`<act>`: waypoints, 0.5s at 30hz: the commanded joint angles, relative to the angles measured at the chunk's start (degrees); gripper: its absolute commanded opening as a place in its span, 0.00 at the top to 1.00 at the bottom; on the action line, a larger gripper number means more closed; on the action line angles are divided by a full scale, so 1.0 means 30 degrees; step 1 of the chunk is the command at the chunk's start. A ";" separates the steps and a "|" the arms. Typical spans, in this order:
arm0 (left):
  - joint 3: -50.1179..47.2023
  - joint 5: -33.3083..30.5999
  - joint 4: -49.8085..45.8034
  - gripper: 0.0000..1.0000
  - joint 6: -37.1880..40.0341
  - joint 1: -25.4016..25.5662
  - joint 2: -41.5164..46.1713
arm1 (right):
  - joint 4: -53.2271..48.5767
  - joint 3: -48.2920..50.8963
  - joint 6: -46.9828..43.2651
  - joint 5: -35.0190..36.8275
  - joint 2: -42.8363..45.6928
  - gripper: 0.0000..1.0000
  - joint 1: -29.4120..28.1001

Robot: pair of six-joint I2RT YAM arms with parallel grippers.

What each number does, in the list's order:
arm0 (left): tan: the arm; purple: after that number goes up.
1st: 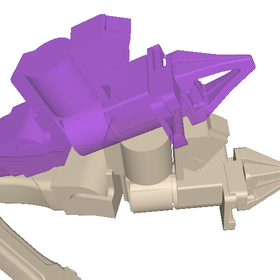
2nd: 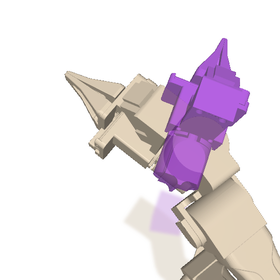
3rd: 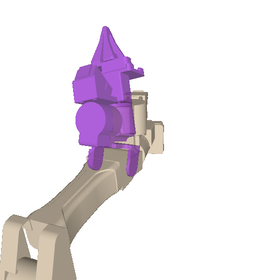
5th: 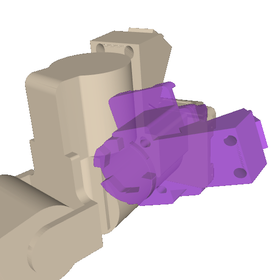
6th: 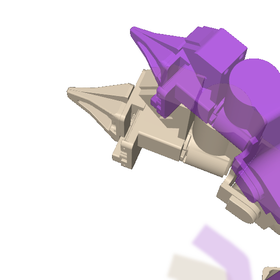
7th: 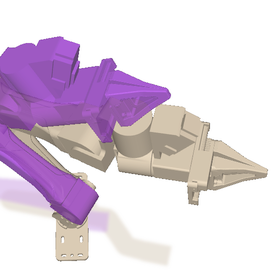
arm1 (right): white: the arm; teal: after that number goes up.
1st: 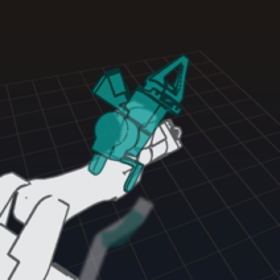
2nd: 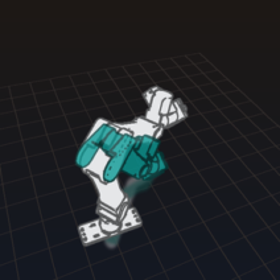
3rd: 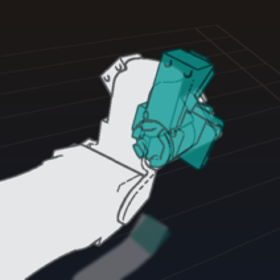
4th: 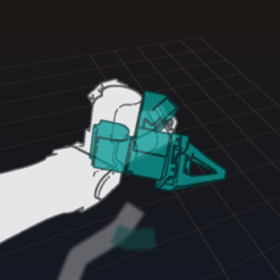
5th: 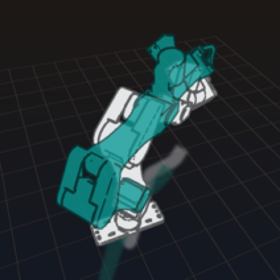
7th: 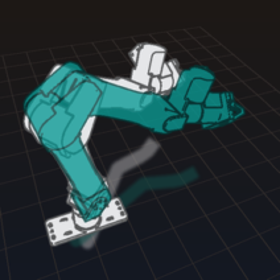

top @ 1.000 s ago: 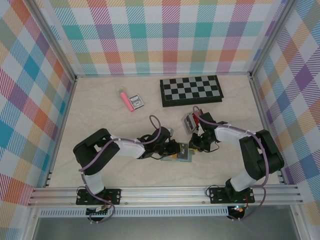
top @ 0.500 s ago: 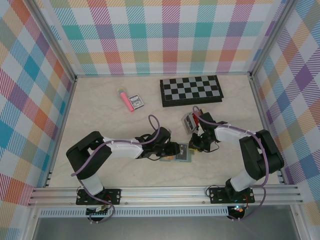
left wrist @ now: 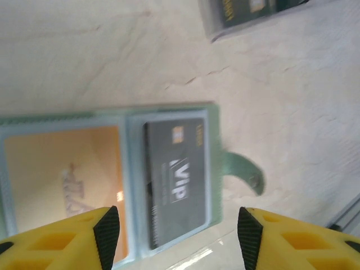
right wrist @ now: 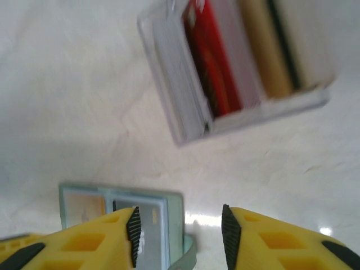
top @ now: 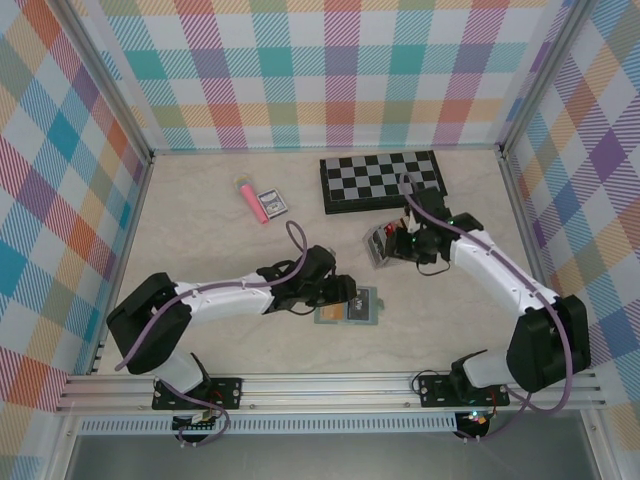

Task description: Put the credit cards into the card holder

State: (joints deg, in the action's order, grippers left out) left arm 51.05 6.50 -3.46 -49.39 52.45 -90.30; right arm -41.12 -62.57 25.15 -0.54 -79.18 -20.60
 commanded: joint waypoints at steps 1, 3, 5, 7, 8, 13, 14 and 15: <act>0.2225 0.0230 -0.1519 0.41 0.0524 -0.0932 -0.1021 | -0.1361 -0.1636 -0.2252 0.1290 -0.1632 0.53 0.0738; 0.3375 0.0336 -0.2169 0.41 0.0502 -0.1312 -0.2003 | -0.1631 -0.2908 -0.2911 0.1738 -0.2912 0.53 0.0746; 0.4472 0.0760 -0.2390 0.40 0.0289 -0.1799 -0.3144 | -0.1903 -0.4152 -0.3814 0.1911 -0.4206 0.59 0.0744; 0.5358 0.1297 -0.1992 0.40 -0.0089 -0.2181 -0.4266 | -0.1971 -0.4929 -0.4503 0.1687 -0.5212 0.64 0.0714; 0.5985 0.1530 -0.1966 0.39 -0.0258 -0.2392 -0.4859 | -0.2093 -0.5324 -0.4716 0.1743 -0.5675 0.66 0.0686; 0.9065 0.2765 -0.2157 0.40 -0.0826 -0.3046 -0.7849 | -0.2058 -0.6199 -0.5137 0.2221 -0.7011 0.70 0.0498; 0.9638 0.2924 -0.2205 0.40 -0.0944 -0.3116 -0.8460 | -0.2046 -0.6242 -0.5152 0.2204 -0.7090 0.71 0.0495; 1.0072 0.3037 -0.2269 0.40 -0.0998 -0.3168 -0.8819 | -0.2031 -0.6273 -0.5143 0.2184 -0.7172 0.71 0.0486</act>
State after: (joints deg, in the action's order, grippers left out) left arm 77.45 12.60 -8.80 -50.98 43.68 -114.56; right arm -45.32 -79.24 11.88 5.17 -100.47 -18.76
